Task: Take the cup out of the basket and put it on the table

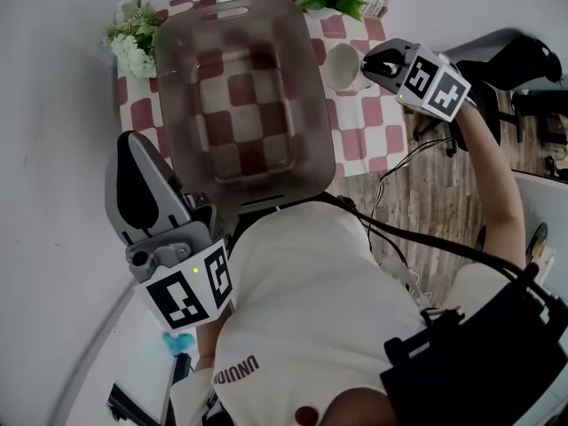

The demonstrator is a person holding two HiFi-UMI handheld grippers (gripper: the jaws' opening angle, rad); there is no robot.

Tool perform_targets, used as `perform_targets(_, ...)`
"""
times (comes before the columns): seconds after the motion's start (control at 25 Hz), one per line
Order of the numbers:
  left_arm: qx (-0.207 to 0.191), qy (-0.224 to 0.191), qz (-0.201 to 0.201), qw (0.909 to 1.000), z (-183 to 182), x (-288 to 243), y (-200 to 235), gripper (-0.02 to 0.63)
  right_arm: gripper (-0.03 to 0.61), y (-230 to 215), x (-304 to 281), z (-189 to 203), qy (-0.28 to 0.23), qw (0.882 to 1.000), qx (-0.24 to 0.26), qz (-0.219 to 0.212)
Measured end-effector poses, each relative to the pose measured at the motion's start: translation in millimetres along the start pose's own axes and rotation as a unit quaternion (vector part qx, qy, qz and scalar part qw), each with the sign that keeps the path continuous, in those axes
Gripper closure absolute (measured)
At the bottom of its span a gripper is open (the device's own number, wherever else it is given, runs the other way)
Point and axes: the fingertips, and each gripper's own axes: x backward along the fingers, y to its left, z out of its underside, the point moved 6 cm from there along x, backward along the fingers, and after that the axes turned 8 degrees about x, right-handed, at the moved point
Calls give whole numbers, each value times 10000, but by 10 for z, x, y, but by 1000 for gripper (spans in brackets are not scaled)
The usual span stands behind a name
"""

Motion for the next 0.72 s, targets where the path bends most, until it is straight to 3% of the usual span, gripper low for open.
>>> perform_targets(0.72, -240, 176, -166, 9994, -13, 68, -68, 603, 497, 101, -563, 155, -405, 9968, -673, -149)
